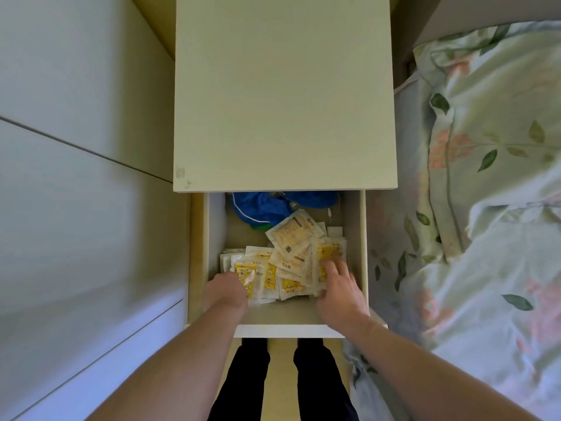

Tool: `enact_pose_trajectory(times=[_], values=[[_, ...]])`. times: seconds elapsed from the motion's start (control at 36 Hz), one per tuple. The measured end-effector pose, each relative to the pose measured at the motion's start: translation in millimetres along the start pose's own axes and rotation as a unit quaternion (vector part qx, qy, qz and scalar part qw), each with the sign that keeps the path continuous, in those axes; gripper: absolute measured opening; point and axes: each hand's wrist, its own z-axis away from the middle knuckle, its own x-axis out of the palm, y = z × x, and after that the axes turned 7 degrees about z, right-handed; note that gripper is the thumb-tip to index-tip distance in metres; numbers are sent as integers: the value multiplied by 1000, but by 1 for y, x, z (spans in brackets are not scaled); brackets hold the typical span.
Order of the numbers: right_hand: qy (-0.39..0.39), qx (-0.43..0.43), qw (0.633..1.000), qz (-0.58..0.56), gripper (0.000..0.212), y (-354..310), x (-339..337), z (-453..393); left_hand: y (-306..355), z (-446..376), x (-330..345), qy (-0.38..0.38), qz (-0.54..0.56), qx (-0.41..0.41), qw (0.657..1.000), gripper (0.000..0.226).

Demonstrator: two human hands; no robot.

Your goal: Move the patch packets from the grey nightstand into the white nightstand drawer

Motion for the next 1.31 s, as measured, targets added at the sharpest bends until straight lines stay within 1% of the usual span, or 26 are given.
enact_pose_trajectory(times=[0.06,0.17,0.33,0.39,0.47,0.53,0.64,0.69,0.78,0.89,1.03,1.08,1.17,1.22,1.31], values=[[-1,-6,1000,-10,80,1,0,4,3,-4,-10,-2,-59,19,998,28],[3,-19,1000,-24,77,3,-3,7,6,-15,-20,5,-141,43,989,33],[-1,-28,999,-40,74,8,-7,8,15,-16,-21,-8,-234,83,969,33],[-3,-31,999,-42,72,11,-7,9,16,-13,-23,-1,-247,99,964,31],[-8,-33,998,-44,70,14,-9,13,15,-8,-28,23,-266,151,952,28],[-14,-36,998,-46,70,16,-12,18,13,-3,-31,26,-265,184,946,28],[-19,-34,998,-54,68,19,-19,29,11,8,-32,17,-218,279,935,44],[-13,-36,998,-58,66,19,-23,37,11,14,-33,6,-200,309,930,51],[1,-25,998,-50,61,20,-27,49,8,22,-32,-7,-238,338,911,60],[23,-28,998,-54,58,27,-27,60,8,31,-31,-52,-292,335,894,77],[45,-12,997,-63,60,33,-19,70,6,36,-19,-117,-303,289,901,76],[55,-8,996,-73,61,33,-13,75,6,38,-15,-134,-283,260,914,76],[78,8,993,-84,60,31,-2,86,5,44,-13,-129,-240,220,937,74],[96,18,990,-105,59,30,8,96,1,48,-14,-112,-204,224,946,71],[117,26,984,-132,58,24,18,121,-5,70,-27,-97,-137,254,953,67]])
